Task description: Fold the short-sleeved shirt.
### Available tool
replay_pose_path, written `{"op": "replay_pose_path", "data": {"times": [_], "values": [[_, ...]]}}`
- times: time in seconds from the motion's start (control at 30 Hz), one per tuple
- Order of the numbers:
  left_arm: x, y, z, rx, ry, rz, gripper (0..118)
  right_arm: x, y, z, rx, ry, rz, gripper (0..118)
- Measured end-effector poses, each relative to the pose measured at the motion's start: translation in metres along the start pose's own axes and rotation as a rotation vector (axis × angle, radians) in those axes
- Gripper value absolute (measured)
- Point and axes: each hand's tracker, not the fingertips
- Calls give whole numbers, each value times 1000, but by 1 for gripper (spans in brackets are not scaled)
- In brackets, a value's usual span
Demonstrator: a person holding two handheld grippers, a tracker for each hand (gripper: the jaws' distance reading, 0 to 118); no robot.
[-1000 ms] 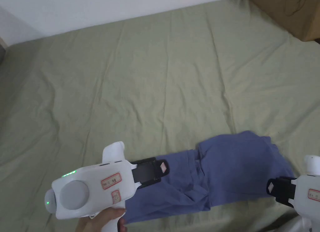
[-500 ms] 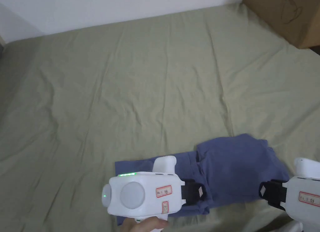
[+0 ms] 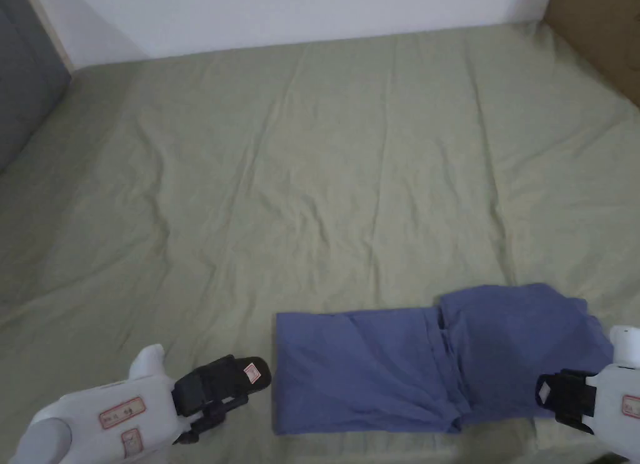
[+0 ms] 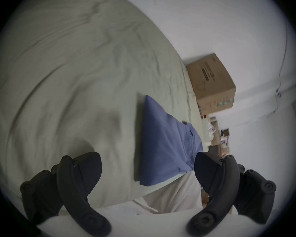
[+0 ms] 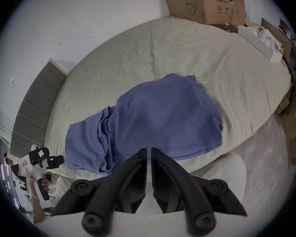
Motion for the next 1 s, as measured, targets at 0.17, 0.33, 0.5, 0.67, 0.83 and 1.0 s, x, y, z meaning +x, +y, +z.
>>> {"op": "replay_pose_path", "data": {"times": [0.17,0.33,0.5,0.67,0.83,1.0], "values": [[-19,-4,-35,9,-239,103,112,-27,-2,-1,-28,23,50,6],[-6,-8,-78,-68,-286,121,59,-30,-3,-1,-32,26,79,6],[-12,-7,-84,-114,-238,140,14,-33,1,-3,-53,55,90,6],[-16,9,-47,-113,-185,36,11,-56,2,2,-62,39,117,6],[-35,35,26,-15,-63,-40,11,-65,2,3,-63,54,134,6],[-64,57,103,101,72,11,11,-66,1,2,-67,70,135,6]]}}
